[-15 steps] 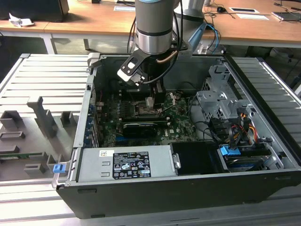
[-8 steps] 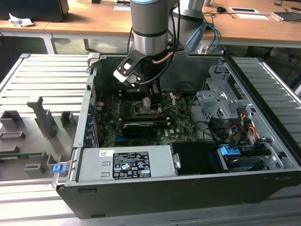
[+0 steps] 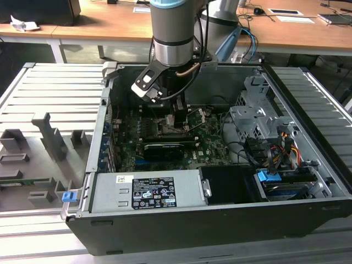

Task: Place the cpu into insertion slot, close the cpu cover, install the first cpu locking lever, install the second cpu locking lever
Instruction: 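Place the cpu into insertion slot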

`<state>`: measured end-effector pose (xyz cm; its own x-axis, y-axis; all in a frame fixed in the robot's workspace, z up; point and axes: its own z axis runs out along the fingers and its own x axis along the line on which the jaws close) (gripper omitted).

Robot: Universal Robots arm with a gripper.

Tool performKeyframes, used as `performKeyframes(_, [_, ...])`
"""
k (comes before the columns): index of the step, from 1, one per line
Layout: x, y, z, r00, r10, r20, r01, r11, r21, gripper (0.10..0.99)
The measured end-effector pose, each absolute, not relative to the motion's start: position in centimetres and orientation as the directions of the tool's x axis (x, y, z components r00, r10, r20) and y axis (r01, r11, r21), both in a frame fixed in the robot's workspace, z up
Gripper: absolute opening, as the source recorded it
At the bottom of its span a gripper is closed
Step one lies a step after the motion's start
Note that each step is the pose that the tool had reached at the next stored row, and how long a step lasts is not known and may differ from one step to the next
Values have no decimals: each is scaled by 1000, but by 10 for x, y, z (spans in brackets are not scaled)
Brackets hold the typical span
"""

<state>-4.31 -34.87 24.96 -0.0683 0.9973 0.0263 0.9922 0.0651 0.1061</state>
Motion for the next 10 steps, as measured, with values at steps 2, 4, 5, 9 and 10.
performKeyframes(2, [-43, -346, 247, -68, 997, 26, 992, 64, 106, 525])
performKeyframes(4, [-43, -342, 246, -68, 997, 26, 992, 64, 106, 525])
performKeyframes(5, [-43, -339, 246, -68, 997, 26, 992, 65, 106, 525])
performKeyframes(9, [-43, -336, 241, -60, 998, 27, 993, 57, 106, 525])
performKeyframes(10, [-44, -335, 240, -53, 998, 27, 993, 50, 106, 525])
